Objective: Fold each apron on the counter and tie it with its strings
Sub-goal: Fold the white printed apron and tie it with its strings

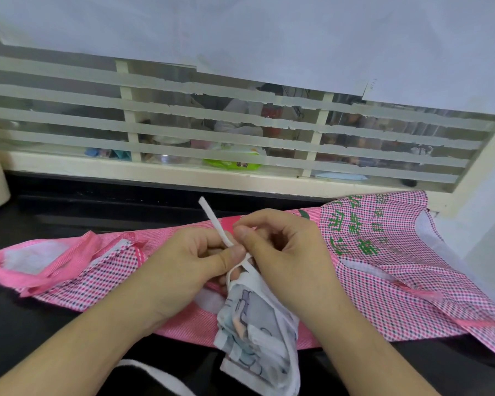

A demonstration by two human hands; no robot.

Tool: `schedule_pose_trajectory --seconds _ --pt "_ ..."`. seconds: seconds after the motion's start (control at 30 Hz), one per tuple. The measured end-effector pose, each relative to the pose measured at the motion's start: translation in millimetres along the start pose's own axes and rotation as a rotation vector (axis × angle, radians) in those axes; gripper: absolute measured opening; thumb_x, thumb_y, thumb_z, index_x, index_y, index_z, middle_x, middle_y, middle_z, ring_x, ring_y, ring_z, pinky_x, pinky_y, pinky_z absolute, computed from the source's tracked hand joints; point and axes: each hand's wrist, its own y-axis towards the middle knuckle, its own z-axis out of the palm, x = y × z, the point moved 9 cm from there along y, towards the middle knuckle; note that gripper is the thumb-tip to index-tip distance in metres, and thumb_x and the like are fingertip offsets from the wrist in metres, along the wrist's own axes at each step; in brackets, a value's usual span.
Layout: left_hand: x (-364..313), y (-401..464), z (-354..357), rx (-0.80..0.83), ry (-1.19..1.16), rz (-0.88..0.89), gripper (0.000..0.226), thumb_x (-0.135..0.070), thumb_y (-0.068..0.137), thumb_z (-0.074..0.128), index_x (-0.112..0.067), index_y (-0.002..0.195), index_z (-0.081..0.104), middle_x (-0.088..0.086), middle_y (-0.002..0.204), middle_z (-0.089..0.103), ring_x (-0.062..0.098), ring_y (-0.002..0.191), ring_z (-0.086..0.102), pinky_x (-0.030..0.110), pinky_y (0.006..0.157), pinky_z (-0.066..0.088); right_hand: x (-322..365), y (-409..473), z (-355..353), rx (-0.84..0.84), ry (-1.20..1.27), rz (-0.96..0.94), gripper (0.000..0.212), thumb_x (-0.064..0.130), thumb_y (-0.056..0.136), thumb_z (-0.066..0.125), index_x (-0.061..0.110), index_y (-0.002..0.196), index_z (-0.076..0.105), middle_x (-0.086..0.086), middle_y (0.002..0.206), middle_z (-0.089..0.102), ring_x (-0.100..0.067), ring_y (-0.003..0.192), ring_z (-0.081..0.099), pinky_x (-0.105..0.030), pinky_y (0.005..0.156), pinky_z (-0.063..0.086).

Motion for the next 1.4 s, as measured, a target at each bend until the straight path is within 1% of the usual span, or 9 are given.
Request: schedule_pose_trajectory --seconds 0.13,0.3,0.43,0.57,0.7,0.8,1.0,1.3,1.4 --pt "-8 0 -8 -0.089 0.008 0.033 0.024 -0.018 0.097 0.065 -0.004 0.082 0.077 0.010 0.066 0.063 0.015 0.056 0.057 0.019 0.052 0.047 2 3 -9 -0.008 0.027 -0.007 0.020 0.010 0.098 0.069 0.021 0.084 0.079 -0.003 0.074 0.074 -0.023 0.072 0.070 -0.038 0.070 0.058" --pt "-11 -1 -19 -0.197 0.050 0.061 0.026 -0.026 0.100 0.065 -0.009 0.086 0.078 0.011 0.071 0.067 0.024 0.065 0.059 0.031 0.060 0.051 9 1 -20 -0.017 0.218 0.003 0.022 -0.003 0.093 0.069 0.014 0.092 0.083 -0.002 0.083 0.080 -0.012 0.083 0.075 -0.017 0.074 0.053" --pt "-18 -3 -20 -0.233 0.046 0.110 0.022 -0.023 0.099 0.066 -0.007 0.092 0.079 0.017 0.080 0.075 0.029 0.072 0.070 0.043 0.072 0.057 8 -1 -10 0.051 0.293 0.043 0.018 -0.002 0.088 0.076 0.014 0.094 0.083 -0.007 0.086 0.080 -0.021 0.087 0.078 -0.026 0.078 0.058" --pt "-23 -6 -22 -0.240 0.059 0.162 0.016 -0.020 0.097 0.068 -0.009 0.094 0.079 0.015 0.084 0.077 0.025 0.077 0.073 0.036 0.072 0.060 6 -2 -3 0.089 0.246 0.067 0.011 0.004 0.087 0.079 0.013 0.092 0.081 -0.009 0.082 0.079 -0.022 0.081 0.077 -0.032 0.077 0.059" --pt "-25 -7 -20 -0.228 0.103 0.174 0.015 -0.021 0.097 0.068 -0.011 0.096 0.079 0.012 0.089 0.079 0.030 0.086 0.078 0.042 0.079 0.063 6 -2 -3 0.098 0.313 0.080 0.008 0.003 0.093 0.072 0.006 0.092 0.079 -0.008 0.081 0.078 -0.019 0.077 0.074 -0.029 0.073 0.057" --pt "-26 -7 -19 -0.222 0.104 0.190 0.015 -0.020 0.097 0.068 -0.010 0.097 0.079 0.014 0.089 0.079 0.032 0.086 0.078 0.043 0.079 0.064 6 -2 0 0.113 0.260 0.066 0.009 0.002 0.086 0.081 0.010 0.091 0.078 -0.009 0.083 0.078 -0.026 0.081 0.076 -0.038 0.078 0.060" --pt "-35 -11 -16 -0.208 0.091 0.257 0.011 -0.009 0.093 0.070 -0.004 0.093 0.080 0.013 0.086 0.079 0.026 0.080 0.078 0.027 0.067 0.061 4 -1 1 0.098 0.050 0.075 0.023 0.009 0.077 0.090 0.018 0.090 0.073 -0.003 0.084 0.074 -0.028 0.083 0.069 -0.032 0.074 0.062" --pt "-46 -15 -14 -0.226 0.244 0.335 0.010 -0.015 0.089 0.076 -0.021 0.087 0.083 0.003 0.086 0.080 0.021 0.085 0.076 0.033 0.079 0.062 10 -4 7 0.127 -0.191 -0.016 0.018 0.011 0.089 0.074 0.026 0.079 0.074 0.007 0.059 0.059 -0.021 0.061 0.061 -0.037 0.059 0.056" --pt "-44 -14 -14 -0.238 0.270 0.322 0.015 -0.010 0.091 0.076 -0.022 0.085 0.083 0.003 0.086 0.080 0.021 0.086 0.075 0.036 0.082 0.060 9 -4 9 0.107 -0.244 -0.035 0.028 0.007 0.089 0.067 0.027 0.070 0.067 0.011 0.051 0.047 -0.007 0.052 0.047 -0.025 0.051 0.045"
